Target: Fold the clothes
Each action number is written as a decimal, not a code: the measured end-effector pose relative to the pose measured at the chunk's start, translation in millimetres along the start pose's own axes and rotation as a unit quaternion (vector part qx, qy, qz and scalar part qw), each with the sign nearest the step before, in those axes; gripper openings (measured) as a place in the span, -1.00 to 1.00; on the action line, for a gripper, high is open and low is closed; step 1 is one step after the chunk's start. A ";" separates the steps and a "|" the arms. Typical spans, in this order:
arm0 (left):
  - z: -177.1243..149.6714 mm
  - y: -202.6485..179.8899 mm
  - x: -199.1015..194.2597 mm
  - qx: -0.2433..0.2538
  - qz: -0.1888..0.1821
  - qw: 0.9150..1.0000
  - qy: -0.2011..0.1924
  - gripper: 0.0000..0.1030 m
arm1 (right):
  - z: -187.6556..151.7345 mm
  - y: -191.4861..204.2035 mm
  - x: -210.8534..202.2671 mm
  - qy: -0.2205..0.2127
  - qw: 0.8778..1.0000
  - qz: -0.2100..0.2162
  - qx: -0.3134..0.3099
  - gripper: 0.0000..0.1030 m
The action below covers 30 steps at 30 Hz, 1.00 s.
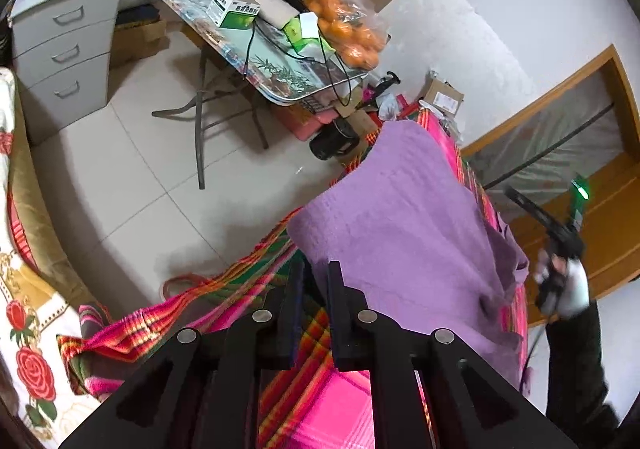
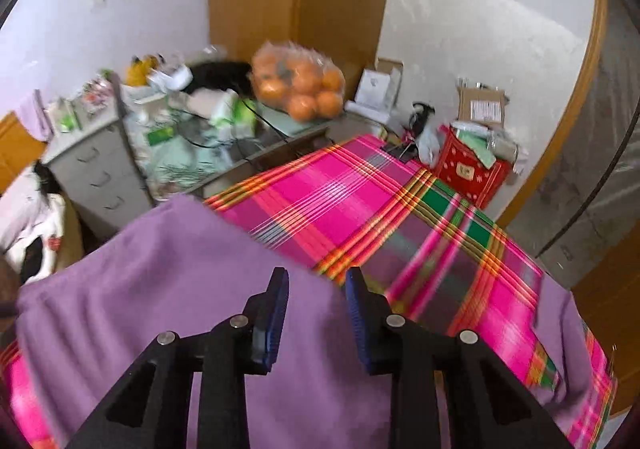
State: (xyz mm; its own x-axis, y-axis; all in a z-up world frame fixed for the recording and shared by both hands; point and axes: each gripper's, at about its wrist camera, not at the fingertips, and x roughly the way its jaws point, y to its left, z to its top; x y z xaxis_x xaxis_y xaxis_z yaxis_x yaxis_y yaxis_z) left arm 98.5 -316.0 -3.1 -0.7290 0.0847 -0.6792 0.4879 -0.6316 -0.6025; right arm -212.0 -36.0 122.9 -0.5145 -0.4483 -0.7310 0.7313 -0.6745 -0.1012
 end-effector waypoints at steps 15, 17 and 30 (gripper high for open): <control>-50.6 -55.0 -3.3 0.073 -0.063 0.994 0.040 -0.58 | -237.0 64.7 -174.4 -0.001 1.000 0.004 0.017 -0.41; -58.2 -62.2 1.1 0.081 -0.069 0.993 0.051 -0.53 | -257.3 75.5 -178.9 0.011 1.000 0.009 0.003 -0.41; -69.3 -68.5 4.1 0.076 -0.055 0.994 0.053 -0.47 | -283.9 97.2 -157.8 0.047 0.996 0.013 -0.074 -0.96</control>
State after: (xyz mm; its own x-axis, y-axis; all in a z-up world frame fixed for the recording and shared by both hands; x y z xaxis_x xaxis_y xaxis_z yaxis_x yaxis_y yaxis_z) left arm 95.3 -219.0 6.3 -0.7153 0.2349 -0.6581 0.3249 -0.7220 -0.6109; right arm 67.3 135.7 36.8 -0.4558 -0.4025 -0.7938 0.8053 -0.5665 -0.1752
